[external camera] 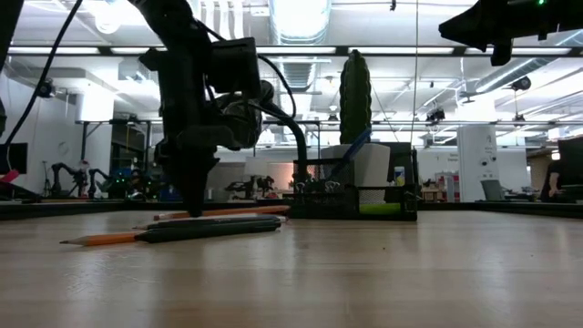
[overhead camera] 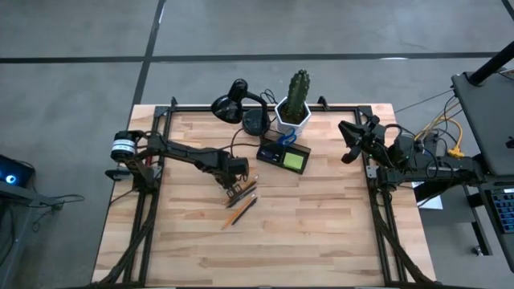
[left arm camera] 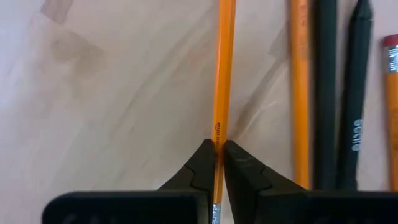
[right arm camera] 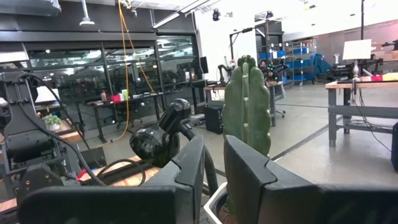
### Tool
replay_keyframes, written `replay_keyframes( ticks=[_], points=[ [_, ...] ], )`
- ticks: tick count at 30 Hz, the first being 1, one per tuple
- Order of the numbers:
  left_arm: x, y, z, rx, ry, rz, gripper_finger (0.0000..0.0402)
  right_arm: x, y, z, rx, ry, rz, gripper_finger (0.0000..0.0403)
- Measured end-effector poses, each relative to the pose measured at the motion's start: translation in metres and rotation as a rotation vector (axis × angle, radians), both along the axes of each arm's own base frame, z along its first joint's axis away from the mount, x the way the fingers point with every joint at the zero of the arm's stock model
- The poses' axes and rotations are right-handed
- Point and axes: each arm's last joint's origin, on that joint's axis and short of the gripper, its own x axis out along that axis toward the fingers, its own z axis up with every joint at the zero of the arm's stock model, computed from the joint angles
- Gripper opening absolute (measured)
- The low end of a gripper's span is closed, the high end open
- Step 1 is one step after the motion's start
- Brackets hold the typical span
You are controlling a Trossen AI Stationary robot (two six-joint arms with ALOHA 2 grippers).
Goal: Pick and place office supplies into organizer
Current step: Put the top orange pencil into the black desk organizer
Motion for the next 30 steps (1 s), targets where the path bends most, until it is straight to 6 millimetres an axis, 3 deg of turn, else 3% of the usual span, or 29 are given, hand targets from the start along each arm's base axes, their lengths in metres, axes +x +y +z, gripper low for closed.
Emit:
replay_keyframes(
  ticks=[11, 30],
  points=[
    [0.004, -0.002, 0.010, 0.004, -0.049, -0.037, 0.0008, 0.000, 0.000, 0.000, 0.001, -0.001, 0.001, 0.0053],
    [0.020, -0.002, 0.065, 0.135, -0.524, -0.047, 0.0008, 0.000, 0.000, 0.000, 0.003, 0.001, 0.001, 0.0053]
  ],
)
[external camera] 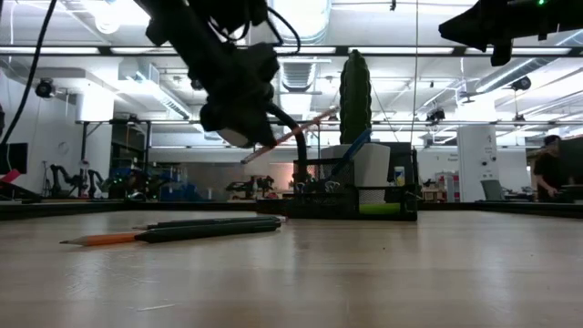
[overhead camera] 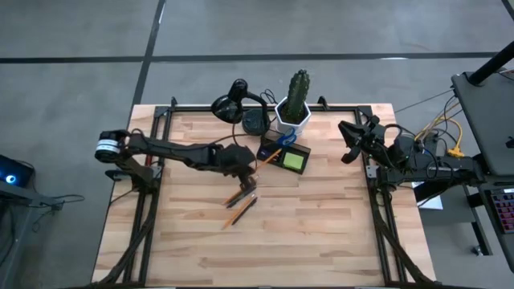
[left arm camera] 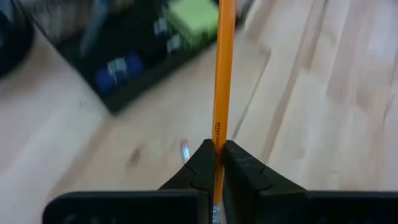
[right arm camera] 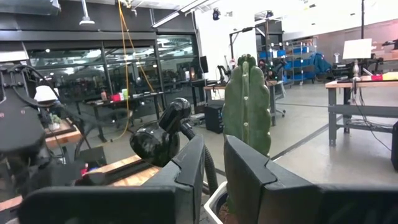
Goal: Pick and place office supplies into organizer
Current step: Put the top orange pencil into the black desk organizer
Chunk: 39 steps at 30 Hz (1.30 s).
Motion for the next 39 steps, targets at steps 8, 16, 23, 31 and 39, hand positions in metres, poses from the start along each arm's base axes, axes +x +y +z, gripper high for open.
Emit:
replay_keyframes(
  ticks=[8, 16, 23, 31, 39],
  points=[
    [0.010, 0.008, 0.016, 0.112, -0.180, 0.045, 0.0008, 0.000, 0.000, 0.000, 0.000, 0.000, 0.000, 0.0053],
    [0.016, 0.022, 0.028, 0.240, -0.301, 0.120, 0.0008, 0.000, 0.000, 0.000, 0.000, -0.001, 0.000, 0.0053],
    [0.019, 0.036, 0.041, 0.333, -0.430, 0.188, 0.0008, 0.000, 0.000, 0.000, 0.001, -0.001, 0.000, 0.0053],
    [0.018, 0.053, 0.047, 0.369, -0.516, 0.274, 0.0008, 0.000, 0.000, 0.000, 0.004, -0.004, 0.001, 0.0053],
    [0.035, 0.064, 0.030, 0.382, -0.596, 0.318, 0.0008, 0.001, 0.000, 0.000, 0.007, -0.002, 0.002, 0.0053]
  ],
)
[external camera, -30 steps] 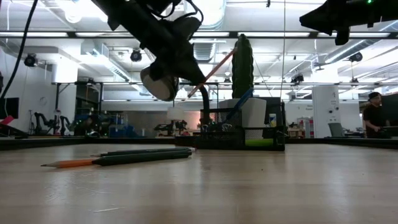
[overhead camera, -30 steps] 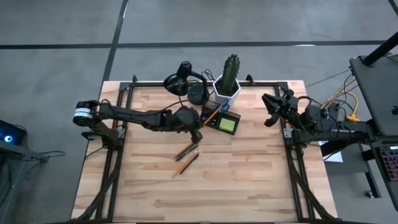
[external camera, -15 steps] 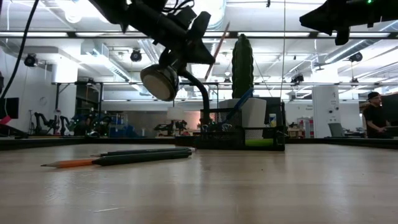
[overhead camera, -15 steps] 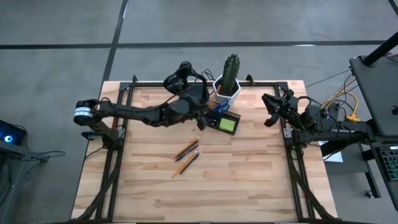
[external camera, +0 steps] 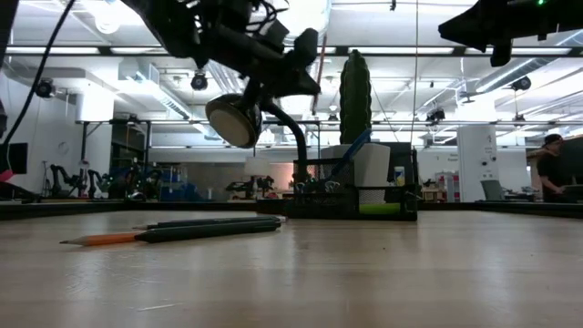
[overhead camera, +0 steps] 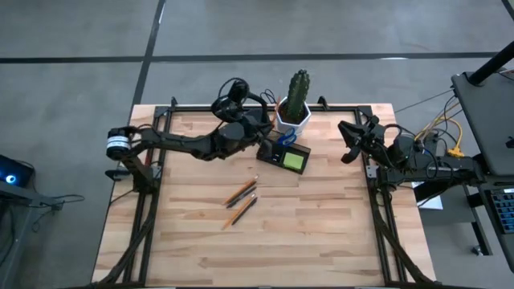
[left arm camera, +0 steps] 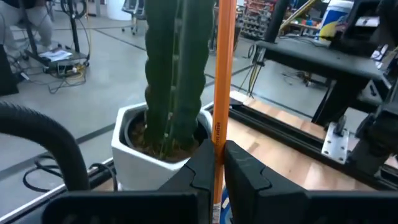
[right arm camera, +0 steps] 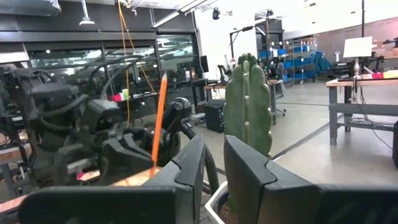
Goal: Pick and place office supplies into organizer
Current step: Put the top orange pencil into the black desk organizer
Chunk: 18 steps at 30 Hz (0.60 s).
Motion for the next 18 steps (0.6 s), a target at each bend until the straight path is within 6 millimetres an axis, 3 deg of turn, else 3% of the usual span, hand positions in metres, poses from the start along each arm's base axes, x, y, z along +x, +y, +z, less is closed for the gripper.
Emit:
replay_keyframes(
  ticks=[9, 18],
  points=[
    [0.013, 0.007, -0.030, 0.014, 0.070, 0.083, 0.0008, 0.000, 0.000, 0.000, 0.000, 0.002, 0.000, 0.0053],
    [0.019, 0.012, -0.044, 0.018, 0.102, 0.092, 0.0008, 0.001, 0.000, -0.001, 0.000, 0.007, 0.000, 0.0053]
  ],
)
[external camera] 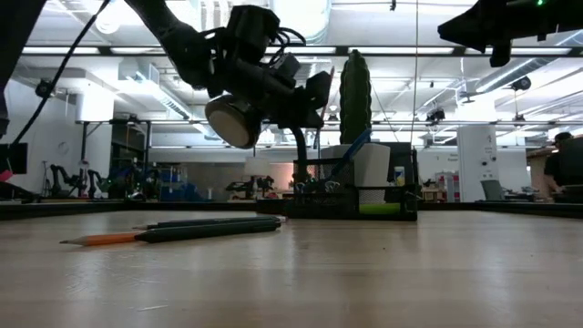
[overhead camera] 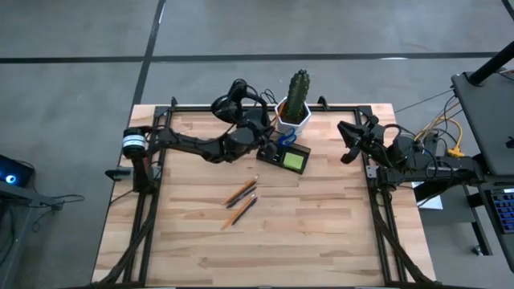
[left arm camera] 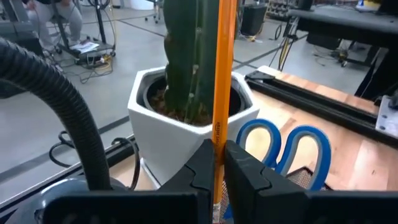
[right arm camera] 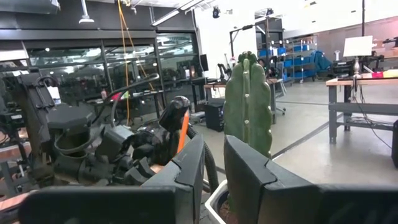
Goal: Pick and place office supplies into organizer
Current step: Put the top orange pencil into the black desk organizer
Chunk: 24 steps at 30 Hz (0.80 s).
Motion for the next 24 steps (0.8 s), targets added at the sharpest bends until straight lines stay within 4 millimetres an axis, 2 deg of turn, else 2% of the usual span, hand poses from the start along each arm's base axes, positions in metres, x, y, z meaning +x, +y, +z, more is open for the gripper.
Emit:
replay_keyframes(
  ticks=[24],
  points=[
    [0.000, 0.002, -0.012, 0.069, 0.108, -0.018, 0.0008, 0.001, 0.000, 0.000, -0.001, 0.005, 0.000, 0.0053]
  ],
)
